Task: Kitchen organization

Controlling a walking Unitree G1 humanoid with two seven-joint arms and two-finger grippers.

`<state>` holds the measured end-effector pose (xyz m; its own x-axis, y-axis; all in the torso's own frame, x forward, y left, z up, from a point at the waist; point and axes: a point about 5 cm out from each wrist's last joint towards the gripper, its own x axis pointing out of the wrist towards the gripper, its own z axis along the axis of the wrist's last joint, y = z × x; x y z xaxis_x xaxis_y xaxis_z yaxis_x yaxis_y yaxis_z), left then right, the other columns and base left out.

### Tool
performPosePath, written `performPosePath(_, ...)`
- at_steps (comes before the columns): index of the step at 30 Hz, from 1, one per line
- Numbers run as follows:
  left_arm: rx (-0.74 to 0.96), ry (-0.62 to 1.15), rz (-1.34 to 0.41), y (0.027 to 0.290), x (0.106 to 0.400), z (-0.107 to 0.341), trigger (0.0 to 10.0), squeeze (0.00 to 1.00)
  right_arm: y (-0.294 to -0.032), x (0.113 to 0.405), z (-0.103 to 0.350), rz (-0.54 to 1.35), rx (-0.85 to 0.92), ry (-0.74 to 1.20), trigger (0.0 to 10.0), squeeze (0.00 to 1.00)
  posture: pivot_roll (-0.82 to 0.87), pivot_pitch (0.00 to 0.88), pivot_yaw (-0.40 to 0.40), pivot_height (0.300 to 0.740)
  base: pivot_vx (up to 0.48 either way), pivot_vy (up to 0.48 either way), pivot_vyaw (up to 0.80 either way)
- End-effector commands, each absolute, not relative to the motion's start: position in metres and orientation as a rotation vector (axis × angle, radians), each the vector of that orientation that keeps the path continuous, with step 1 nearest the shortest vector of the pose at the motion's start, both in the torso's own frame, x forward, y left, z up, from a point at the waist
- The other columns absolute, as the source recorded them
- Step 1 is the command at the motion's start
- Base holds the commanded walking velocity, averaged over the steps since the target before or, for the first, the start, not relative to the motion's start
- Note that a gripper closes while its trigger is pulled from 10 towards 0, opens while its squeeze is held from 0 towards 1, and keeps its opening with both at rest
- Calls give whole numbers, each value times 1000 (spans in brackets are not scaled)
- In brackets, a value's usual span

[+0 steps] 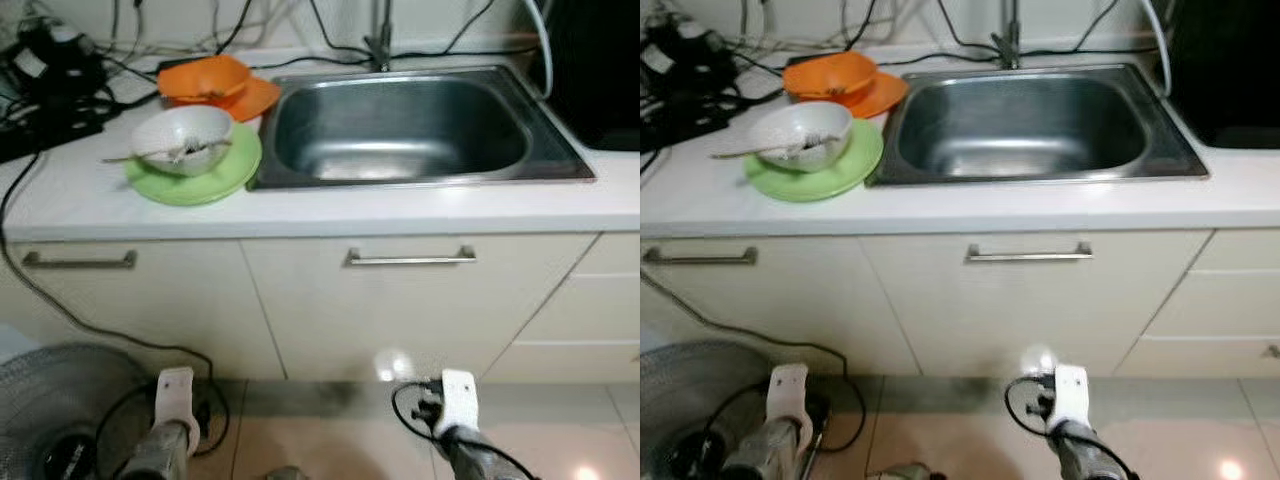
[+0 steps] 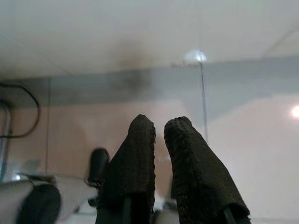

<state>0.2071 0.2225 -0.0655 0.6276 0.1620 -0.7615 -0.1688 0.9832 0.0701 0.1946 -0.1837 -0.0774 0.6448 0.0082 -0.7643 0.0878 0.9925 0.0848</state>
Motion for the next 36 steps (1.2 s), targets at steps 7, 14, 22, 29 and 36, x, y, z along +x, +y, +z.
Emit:
performPosePath(7, -7, 886, 194, 224, 202, -68, 10000, 0, -182, 193, -79, -49, 127, 882, 10000, 0, 104, 33, 84, 740, 0, 0, 0)
performPosePath(14, -5, 887, 191, 224, 202, -68, 10000, 0, -182, 193, -79, -49, 128, 881, 10000, 0, 103, 32, 84, 740, 0, 0, 0)
performPosePath(22, -4, 889, 192, 224, 201, -68, 10000, 0, -181, 193, -79, -46, 126, 880, 10000, 0, 104, 33, 83, 740, 0, 0, 0)
performPosePath(29, -2, 889, 192, 224, 201, -68, 10000, 0, -182, 195, -78, -45, 123, 874, 10000, 0, 103, 33, 83, 740, 0, 0, 0)
performPosePath(36, 54, 797, 136, 221, 213, -60, 10000, 0, -185, 207, -69, -72, 91, 780, 10000, 0, 102, 59, 94, 740, 0, 0, 0)
